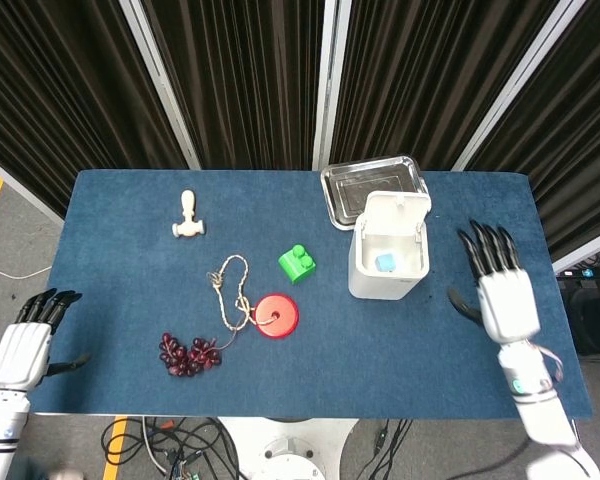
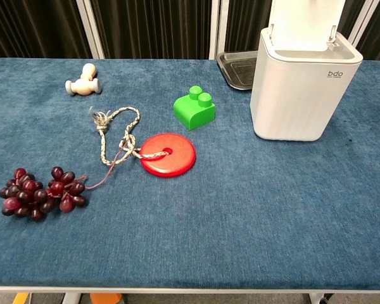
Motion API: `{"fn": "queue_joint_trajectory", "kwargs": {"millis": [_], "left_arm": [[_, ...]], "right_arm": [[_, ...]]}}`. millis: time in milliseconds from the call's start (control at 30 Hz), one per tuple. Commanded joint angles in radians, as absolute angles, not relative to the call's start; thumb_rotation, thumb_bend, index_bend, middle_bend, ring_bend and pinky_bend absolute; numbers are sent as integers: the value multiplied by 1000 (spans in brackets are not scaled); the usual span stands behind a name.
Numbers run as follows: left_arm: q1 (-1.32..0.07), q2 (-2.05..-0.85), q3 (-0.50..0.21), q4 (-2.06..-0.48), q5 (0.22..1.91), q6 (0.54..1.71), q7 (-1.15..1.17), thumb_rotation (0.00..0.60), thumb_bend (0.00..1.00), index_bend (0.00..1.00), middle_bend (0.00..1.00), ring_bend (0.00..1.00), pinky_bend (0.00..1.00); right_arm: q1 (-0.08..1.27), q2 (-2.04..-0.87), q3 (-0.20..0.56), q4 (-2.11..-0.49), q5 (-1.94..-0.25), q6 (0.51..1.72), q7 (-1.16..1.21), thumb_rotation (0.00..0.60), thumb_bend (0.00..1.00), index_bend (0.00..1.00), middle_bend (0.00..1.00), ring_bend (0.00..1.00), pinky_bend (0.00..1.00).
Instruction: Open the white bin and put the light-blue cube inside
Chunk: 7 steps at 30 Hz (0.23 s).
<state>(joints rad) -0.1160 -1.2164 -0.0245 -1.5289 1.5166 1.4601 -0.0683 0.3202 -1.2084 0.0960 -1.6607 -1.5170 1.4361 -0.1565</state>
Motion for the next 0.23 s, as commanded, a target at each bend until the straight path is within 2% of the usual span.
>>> {"fn": "queue_joint_trajectory", "kwargs": {"millis": [33,100,233], "left_arm": [[-118,-1215,-24,-1530,1523,1463,-66,600,49,175,138,72,115],[-119,-1215,-26,-1535,1527,1467,-61,600,48,174,138,72,115],[-118,-1221,-26,-1539,1533,1475,-49,600,48,175,138,72,115]], "right_arm": [[197,-1164,-25,-1658,-1508,1479,-206,600,157,0,0,0,0],[157,-1148,-62,-1667,-1487,1473,-224,600,157,0,0,0,0],[116,-1140,-87,-1652,-1468,1471,-227,600,160,0,0,0,0]]}}
